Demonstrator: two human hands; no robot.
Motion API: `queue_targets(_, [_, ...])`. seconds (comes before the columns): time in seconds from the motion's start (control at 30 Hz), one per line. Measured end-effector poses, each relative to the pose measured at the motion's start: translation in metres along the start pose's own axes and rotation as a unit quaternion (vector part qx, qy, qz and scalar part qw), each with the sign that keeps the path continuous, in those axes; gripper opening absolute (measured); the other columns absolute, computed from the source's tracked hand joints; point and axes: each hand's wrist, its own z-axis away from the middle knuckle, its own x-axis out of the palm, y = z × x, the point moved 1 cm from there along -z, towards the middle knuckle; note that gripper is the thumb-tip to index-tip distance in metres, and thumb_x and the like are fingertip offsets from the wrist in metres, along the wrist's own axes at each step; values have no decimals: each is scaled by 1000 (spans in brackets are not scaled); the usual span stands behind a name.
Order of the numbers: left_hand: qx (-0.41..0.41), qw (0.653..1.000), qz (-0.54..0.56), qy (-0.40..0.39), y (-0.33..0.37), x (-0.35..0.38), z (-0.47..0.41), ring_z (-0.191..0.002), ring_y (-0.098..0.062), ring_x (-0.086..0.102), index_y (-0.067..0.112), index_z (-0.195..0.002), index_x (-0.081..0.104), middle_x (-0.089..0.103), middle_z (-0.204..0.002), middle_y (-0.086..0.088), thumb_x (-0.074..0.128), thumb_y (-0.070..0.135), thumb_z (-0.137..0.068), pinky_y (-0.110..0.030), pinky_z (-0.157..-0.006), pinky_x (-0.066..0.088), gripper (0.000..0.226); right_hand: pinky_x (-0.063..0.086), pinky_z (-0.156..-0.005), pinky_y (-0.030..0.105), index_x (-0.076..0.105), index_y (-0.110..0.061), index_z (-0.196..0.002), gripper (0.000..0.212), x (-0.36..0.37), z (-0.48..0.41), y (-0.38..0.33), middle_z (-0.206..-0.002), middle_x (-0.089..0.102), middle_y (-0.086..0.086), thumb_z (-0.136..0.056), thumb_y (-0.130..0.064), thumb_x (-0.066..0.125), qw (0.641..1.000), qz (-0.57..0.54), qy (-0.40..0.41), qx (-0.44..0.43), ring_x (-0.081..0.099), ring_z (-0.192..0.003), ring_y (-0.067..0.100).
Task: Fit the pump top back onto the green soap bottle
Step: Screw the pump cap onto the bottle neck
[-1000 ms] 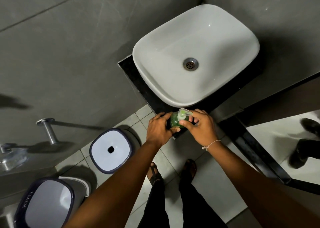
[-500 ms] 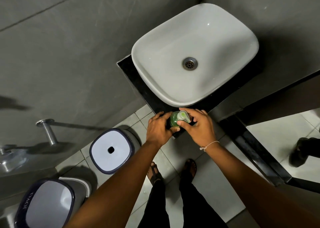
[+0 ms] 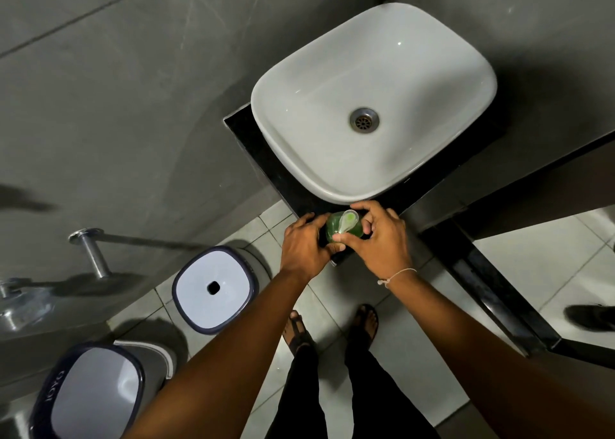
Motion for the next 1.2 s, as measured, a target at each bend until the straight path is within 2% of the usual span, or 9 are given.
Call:
queue_targets(0.1, [7,1000,-1,7,1,-1,0,-139,-23,39,27,-137,51,59,-137,-5,77,50,-73,-40,-115,31,73,46,-70,40,72,-31,-114,46,-7,-2,6,-65,49,-9,-70,-44,75,999,-16,-28,-34,49,-68,21])
queue_targets(0.23, [8,1000,1,9,3,-3,0,-137,-25,42,24,-136,53,59,-137,-8,78,50,-73,-41,-113,34,72,45,-65,38,70,-27,-89,29,-2,-5,7,-60,48,-9,-66,-41,80,1000,-13,1,-10,46,-63,17])
queue_targets(0.33, [2,1000,-2,4,3,-4,0,-137,-25,41,24,-134,53,57,-138,-9,78,49,-73,-39,-114,32,71,45,-66,38,61,-23,-85,41,4,-2,3,-59,51,-5,-60,-48,83,1000,2,20,13,49,-62,21])
queue_targets(0.5, [13,1000,14,14,5,-5,2,-128,-29,50,22,-129,57,63,-129,-8,80,46,-72,-45,-108,39,67,47,-68,39,70,-32,-111,46,-7,0,4,-68,49,-11,-68,-42,78,999,12,-5,-40,48,-68,18])
queue_targets(0.6, [17,1000,12,19,5,-6,2,-128,-29,50,23,-131,56,63,-130,-8,80,46,-71,-45,-108,40,68,48,-67,45,73,-30,-96,32,-7,-3,5,-65,47,-13,-65,-38,79,999,21,10,-46,49,-66,20])
queue_targets(0.7, [18,1000,12,17,4,-6,1,-132,-27,47,25,-133,54,62,-133,-6,80,48,-72,-44,-111,37,71,42,-66,37,62,-29,-87,41,-5,-6,3,-61,44,-15,-58,-51,80,998,45,30,-13,48,-67,17])
queue_targets(0.87, [20,1000,8,14,4,-6,1,-134,-27,46,25,-134,54,60,-135,-8,79,49,-72,-44,-112,36,71,46,-67,38,71,-32,-116,46,-7,-1,5,-67,44,-16,-70,-36,76,999,16,-21,-47,45,-71,16])
queue_targets(1.07, [15,1000,3,13,3,-4,0,-133,-26,46,25,-135,53,60,-135,-7,79,50,-73,-44,-111,36,72,45,-67,40,69,-24,-85,30,-1,-5,2,-64,44,-13,-63,-38,83,999,23,28,-12,48,-68,20])
queue_targets(1.2, [14,1000,3,10,3,-3,0,-135,-26,44,24,-136,52,59,-137,-8,78,49,-74,-43,-114,33,73,45,-67,42,70,-22,-94,36,-4,2,0,-70,47,-12,-67,-42,80,999,33,16,-16,49,-72,21])
